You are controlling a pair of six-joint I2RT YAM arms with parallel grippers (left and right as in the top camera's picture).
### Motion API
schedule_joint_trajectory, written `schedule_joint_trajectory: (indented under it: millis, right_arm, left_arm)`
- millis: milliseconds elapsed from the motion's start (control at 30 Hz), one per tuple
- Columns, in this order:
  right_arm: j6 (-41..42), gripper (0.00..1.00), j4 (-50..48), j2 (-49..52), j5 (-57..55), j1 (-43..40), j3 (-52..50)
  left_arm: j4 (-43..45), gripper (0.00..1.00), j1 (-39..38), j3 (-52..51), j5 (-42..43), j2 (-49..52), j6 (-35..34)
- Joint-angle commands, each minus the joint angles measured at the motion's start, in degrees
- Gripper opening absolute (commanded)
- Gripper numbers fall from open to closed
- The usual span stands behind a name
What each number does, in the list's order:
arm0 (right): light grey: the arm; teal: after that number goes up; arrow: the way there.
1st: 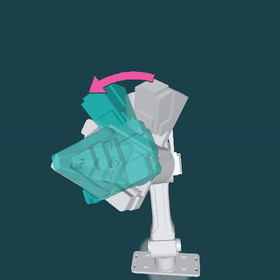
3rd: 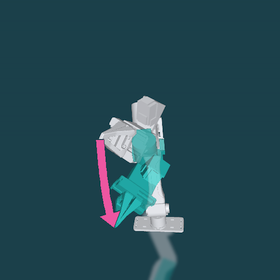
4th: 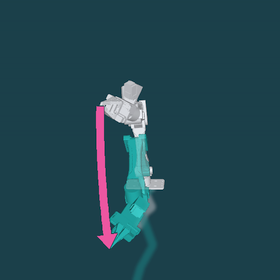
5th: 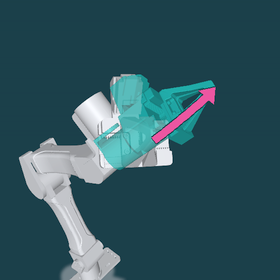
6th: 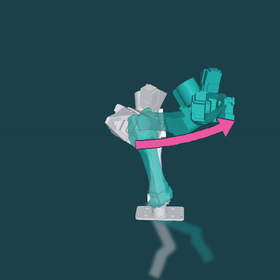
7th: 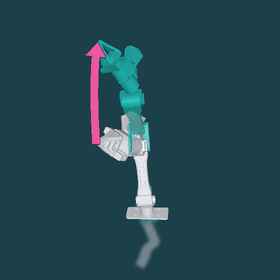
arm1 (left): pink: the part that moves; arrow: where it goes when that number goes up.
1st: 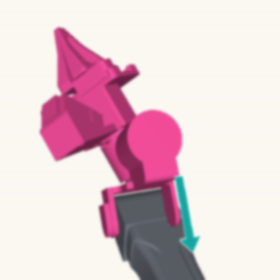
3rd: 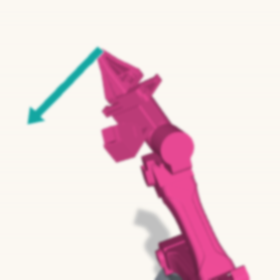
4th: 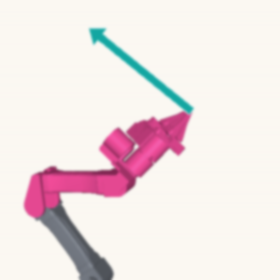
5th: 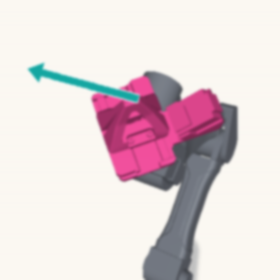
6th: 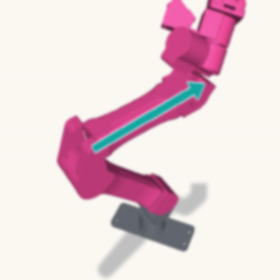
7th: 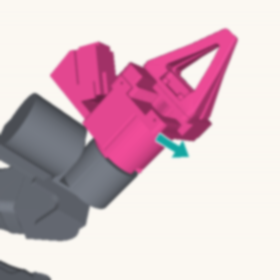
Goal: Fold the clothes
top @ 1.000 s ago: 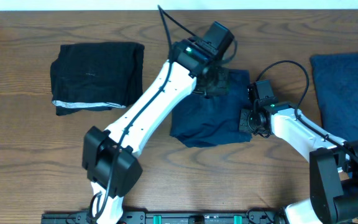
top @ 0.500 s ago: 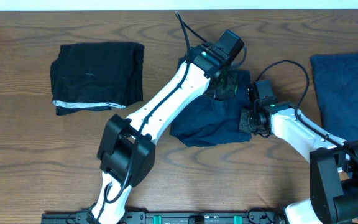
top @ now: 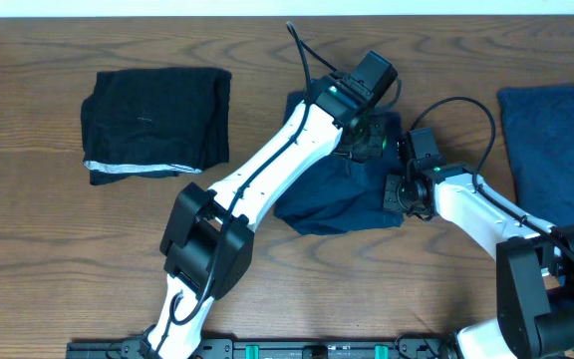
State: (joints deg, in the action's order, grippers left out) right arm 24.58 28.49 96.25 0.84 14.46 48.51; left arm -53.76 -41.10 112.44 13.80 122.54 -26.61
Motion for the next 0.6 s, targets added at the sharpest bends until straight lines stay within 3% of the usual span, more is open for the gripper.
schedule_joint_trajectory:
  millis: [0,367,400,500,567]
  right_arm:
    - [0.7,0.01,0.4,0.9,0.3,-0.1,-1.9]
    - [-0.3,0.01,1.1,0.7,0.0,-0.4,-1.5]
    - [-0.8,0.01,2.7,0.4,0.0,-0.9,-0.7]
    - [-3.1,0.01,10.5,-3.0,0.0,-3.2,5.2]
    - [-3.7,0.02,14.1,-6.0,0.1,-4.6,8.7]
  left_arm:
    - [0.6,0.06,-0.5,0.9,0.7,1.7,-0.3]
    - [1.5,0.08,-0.5,0.9,5.7,1.8,-0.3]
    - [1.9,0.16,-0.4,0.9,6.5,1.8,-0.2]
    - [3.1,0.59,0.1,1.4,10.8,1.0,3.4]
    - [3.3,0.73,0.6,1.7,11.1,-0.1,5.7]
